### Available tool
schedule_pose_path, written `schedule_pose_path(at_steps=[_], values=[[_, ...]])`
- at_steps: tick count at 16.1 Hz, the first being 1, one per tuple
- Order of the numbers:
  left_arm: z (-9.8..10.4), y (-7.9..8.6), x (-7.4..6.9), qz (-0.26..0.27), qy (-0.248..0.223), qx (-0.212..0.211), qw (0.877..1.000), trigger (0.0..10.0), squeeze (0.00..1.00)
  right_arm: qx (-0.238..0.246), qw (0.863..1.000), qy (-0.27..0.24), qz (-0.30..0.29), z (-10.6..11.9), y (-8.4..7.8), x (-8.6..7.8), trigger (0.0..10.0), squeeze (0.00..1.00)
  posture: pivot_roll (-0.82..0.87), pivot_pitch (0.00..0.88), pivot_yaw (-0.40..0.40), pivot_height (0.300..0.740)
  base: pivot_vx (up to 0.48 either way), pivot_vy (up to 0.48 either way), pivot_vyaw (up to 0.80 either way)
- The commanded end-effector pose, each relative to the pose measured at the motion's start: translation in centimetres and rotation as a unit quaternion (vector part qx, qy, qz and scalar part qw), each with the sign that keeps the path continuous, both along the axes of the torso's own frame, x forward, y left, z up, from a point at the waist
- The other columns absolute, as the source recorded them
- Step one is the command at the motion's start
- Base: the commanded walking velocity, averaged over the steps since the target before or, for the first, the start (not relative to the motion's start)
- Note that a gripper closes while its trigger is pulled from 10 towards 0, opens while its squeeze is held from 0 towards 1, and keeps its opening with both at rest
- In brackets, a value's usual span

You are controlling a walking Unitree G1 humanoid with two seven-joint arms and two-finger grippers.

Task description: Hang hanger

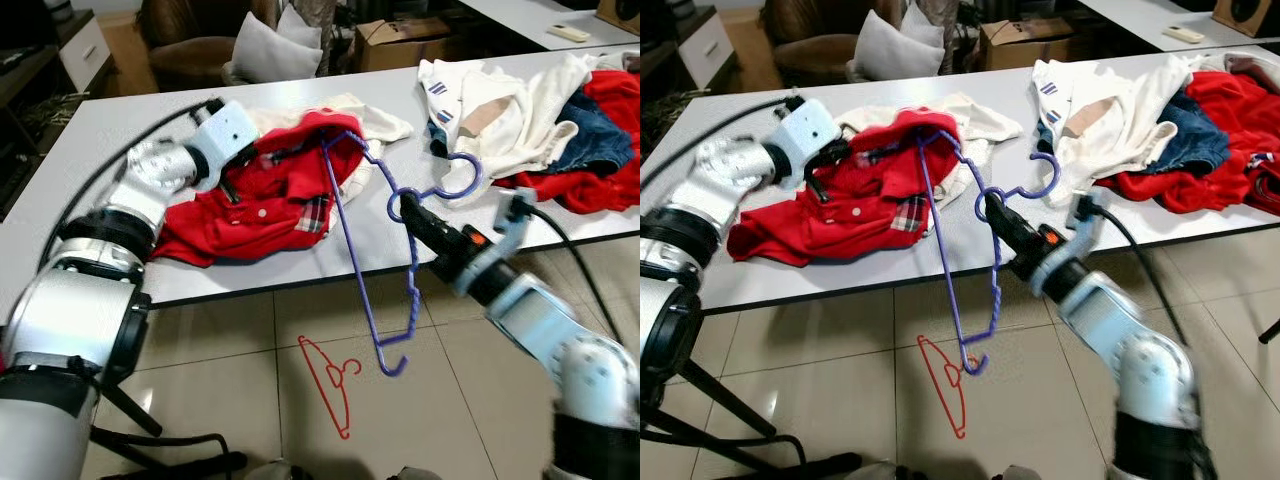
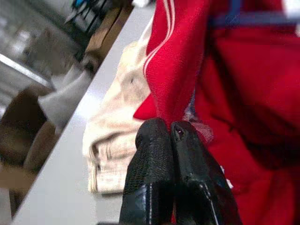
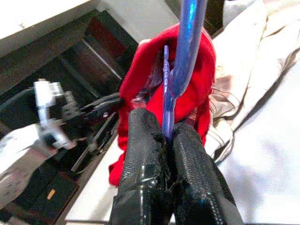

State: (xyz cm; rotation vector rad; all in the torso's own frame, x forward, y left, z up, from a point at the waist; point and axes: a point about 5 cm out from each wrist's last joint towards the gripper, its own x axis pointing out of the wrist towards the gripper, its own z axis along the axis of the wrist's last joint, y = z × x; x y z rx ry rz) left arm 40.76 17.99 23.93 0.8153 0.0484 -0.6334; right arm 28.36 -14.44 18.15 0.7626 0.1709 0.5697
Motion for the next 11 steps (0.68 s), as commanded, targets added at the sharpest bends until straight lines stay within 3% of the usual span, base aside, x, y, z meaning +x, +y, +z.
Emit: schedule_pose_path(at_steps=[1, 2, 5, 6, 8, 11], values=[[2.2, -0.7, -0.1, -0.041, -0.026, 0.019, 0.999, 0.0, 0.00, 0.003, 1.000, 0.002, 0.000, 0.2, 0.5, 0.4, 0.0, 0.00, -0.23, 0.000, 0.070, 0.710, 0.000, 0.000, 0.00], [3.4, -1.5, -0.5, -0.078, -0.044, 0.031, 0.995, 0.0, 0.00, 0.021, 1.000, 0.000, 0.019, 0.5, 1.7, 0.7, 0.0, 0.00, -0.20, 0.000, 0.064, 0.710, 0.000, 0.000, 0.00], [4.0, -2.6, -1.4, -0.127, -0.048, 0.045, 0.990, 0.0, 0.00, 0.077, 0.996, -0.010, 0.034, 1.7, 3.0, 1.4, 0.0, 0.00, -0.20, 0.000, 0.078, 0.710, 0.000, 0.000, 0.00], [3.9, -2.7, -1.7, -0.138, -0.044, 0.057, 0.988, 0.0, 0.00, 0.086, 0.996, -0.009, 0.031, 1.8, 3.1, 1.6, 0.0, 0.00, -0.20, 0.000, 0.085, 0.710, 0.000, 0.000, 0.00], [3.8, -1.9, -3.1, -0.155, -0.018, 0.091, 0.984, 0.0, 0.00, 0.153, 0.987, 0.018, -0.038, 1.8, 2.6, 3.1, 0.0, 0.00, -0.19, 0.000, 0.101, 0.710, 0.000, 0.000, 0.00], [3.5, -2.0, -4.7, -0.185, 0.020, 0.068, 0.980, 0.0, 0.00, 0.175, 0.983, 0.019, -0.059, 1.5, 2.4, 3.6, 0.0, 0.00, -0.19, 0.000, 0.109, 0.710, 0.000, 0.000, 0.00]])
